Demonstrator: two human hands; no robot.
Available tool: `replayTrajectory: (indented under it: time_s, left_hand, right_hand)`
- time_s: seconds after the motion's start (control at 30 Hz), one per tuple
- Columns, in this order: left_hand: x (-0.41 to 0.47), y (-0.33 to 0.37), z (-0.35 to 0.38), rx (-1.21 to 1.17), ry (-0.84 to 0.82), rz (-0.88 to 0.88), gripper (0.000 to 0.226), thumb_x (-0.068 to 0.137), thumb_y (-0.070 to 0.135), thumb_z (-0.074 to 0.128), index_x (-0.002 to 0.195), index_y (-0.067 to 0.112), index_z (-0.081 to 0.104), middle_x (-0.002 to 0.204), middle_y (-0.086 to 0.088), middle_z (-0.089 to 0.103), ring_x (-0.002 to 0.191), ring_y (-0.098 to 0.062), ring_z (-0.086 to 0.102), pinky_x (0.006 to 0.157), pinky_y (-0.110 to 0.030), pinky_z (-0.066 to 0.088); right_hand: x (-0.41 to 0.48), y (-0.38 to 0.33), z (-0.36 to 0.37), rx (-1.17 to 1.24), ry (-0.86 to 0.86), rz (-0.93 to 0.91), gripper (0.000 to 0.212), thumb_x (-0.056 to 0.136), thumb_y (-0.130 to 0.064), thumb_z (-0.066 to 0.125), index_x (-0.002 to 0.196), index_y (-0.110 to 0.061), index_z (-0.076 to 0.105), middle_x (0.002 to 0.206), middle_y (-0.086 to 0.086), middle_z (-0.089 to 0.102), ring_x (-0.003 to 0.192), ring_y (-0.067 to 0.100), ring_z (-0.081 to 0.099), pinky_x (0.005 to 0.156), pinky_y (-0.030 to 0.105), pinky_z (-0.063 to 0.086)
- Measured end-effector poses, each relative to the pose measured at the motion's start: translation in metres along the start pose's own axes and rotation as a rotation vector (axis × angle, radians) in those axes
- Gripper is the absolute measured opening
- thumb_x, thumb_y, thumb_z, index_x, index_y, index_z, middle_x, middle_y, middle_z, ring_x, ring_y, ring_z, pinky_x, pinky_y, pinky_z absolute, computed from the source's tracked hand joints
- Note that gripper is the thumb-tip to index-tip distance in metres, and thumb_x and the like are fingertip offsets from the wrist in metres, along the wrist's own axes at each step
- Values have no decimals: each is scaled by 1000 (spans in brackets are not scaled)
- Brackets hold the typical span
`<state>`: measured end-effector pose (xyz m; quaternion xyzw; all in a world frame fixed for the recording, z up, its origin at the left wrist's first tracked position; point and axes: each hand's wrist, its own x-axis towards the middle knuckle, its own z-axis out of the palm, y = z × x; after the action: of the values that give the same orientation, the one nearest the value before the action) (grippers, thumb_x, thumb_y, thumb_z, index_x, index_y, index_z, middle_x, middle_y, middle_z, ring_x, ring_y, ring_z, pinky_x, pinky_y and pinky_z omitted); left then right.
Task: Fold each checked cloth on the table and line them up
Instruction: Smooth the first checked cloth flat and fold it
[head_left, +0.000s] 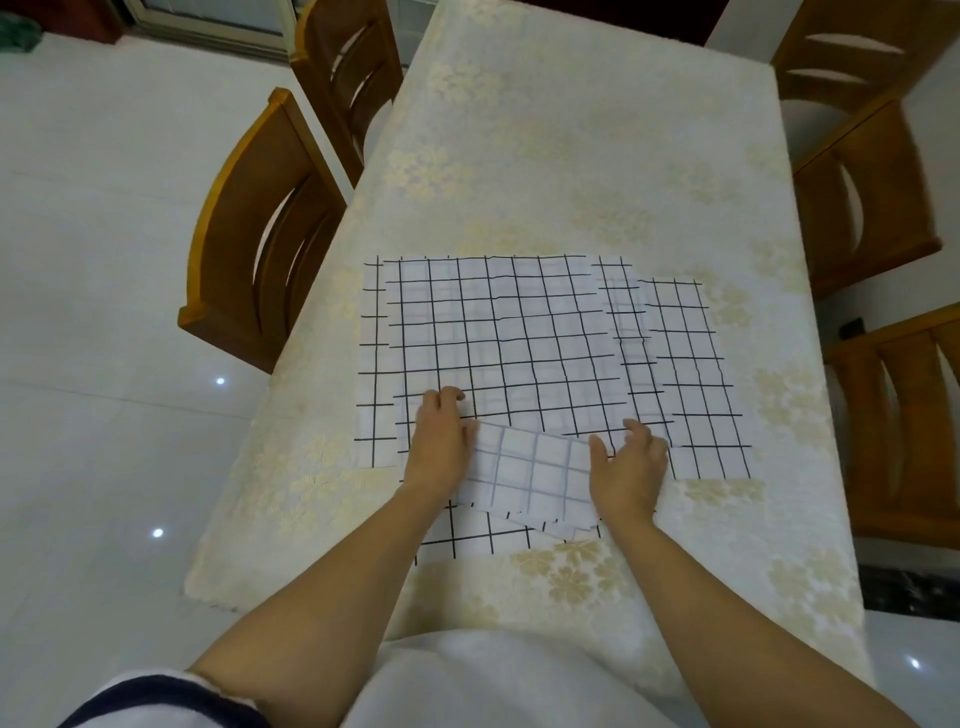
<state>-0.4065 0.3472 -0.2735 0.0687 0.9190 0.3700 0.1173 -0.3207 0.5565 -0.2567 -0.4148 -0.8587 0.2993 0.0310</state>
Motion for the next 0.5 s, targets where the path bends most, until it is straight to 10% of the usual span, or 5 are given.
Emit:
replayTrajectory:
  time_s: [0.1,0.27,0.5]
  left_hand:
    - [-11,1,5,224,97,271,40,93,4,62,133,6,56,129,-13,57,116,-32,53,98,-42,49]
    - [-41,0,31,253,-217,520,54,106,18,41,158,10,28,165,-6,25,154,-22,18,126,-33,10]
    - [-27,-26,23,502,-325,449,56,110,33,10,160,15,-5,164,2,-16,154,-15,-13,126,-34,-7]
  right_hand:
    - [-22,-13,9,-20,-7,-211,47,100,-21,53,143,-9,40,143,10,39,128,28,43,105,41,44]
    - [-59,-13,43,-288,-290,-580,62,103,-11,36,157,-8,8,165,2,2,153,17,2,124,35,10]
    - [-37,32,28,-521,-330,-528,62,105,-21,22,155,-16,-15,162,-2,-18,151,18,-15,125,39,1]
